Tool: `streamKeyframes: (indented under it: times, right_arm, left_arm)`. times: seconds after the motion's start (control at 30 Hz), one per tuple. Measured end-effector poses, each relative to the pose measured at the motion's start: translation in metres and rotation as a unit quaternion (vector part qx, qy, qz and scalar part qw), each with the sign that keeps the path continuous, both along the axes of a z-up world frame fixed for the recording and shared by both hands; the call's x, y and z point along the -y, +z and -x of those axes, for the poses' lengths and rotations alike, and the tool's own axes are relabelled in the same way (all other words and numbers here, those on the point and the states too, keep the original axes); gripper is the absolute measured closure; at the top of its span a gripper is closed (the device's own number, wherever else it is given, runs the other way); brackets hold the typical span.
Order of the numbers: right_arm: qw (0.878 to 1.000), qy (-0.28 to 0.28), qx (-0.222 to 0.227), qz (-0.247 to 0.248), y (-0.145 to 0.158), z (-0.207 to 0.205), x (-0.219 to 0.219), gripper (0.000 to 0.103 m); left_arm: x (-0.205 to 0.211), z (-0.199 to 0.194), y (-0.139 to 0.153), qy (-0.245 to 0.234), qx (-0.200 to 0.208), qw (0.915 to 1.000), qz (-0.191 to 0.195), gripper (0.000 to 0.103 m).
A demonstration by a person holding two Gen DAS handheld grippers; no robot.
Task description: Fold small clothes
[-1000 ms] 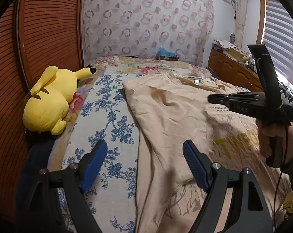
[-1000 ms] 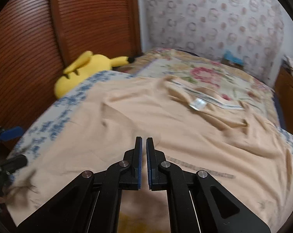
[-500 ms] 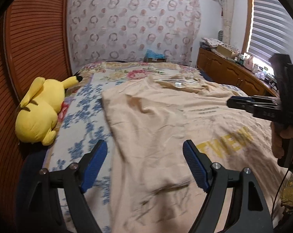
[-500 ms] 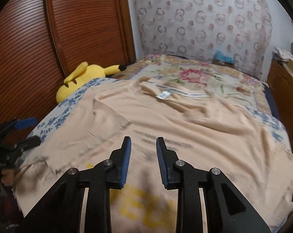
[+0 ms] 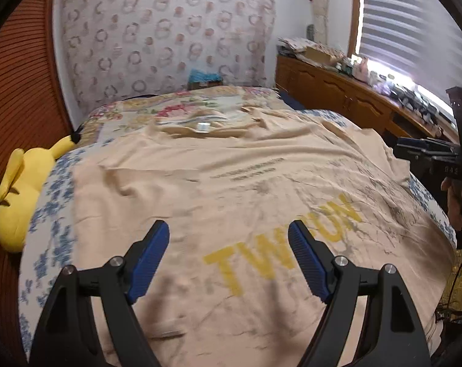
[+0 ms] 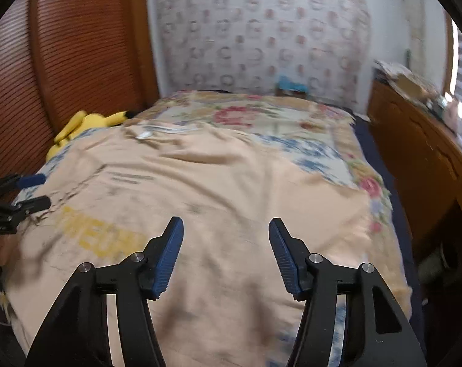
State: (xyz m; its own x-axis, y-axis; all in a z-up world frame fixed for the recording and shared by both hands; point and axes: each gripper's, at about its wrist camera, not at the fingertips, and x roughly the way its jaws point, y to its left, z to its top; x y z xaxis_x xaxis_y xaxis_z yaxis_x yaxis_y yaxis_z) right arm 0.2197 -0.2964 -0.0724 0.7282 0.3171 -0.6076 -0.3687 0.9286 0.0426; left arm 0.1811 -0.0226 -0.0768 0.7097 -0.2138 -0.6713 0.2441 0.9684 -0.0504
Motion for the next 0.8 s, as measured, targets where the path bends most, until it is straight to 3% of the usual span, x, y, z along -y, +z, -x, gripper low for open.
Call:
streamKeyframes:
  times: [0.33,0.63,0.8]
  right_arm:
    - [0.996,-0.072,-0.057,-0.019,-0.03,-0.01,0.087,0.044]
    - [0.99,-0.1,-0.092,-0.047,-0.045,-0.034,0.116,0.044]
    - [0.987,-0.1,-0.111,-0.056,-0.051,-0.044,0.123,0.044]
  left_arm:
    - [0.051,-0.014,-0.017,-0.05,-0.036,0.9976,-0.033,0.022]
    - [0.077,-0.018,-0.033,-0.075,-0.063,0.9932,-0.063,0.022]
    - [0.074,-0.021,-0.035,-0.077,-0.069,0.9932,-0.055,0.022]
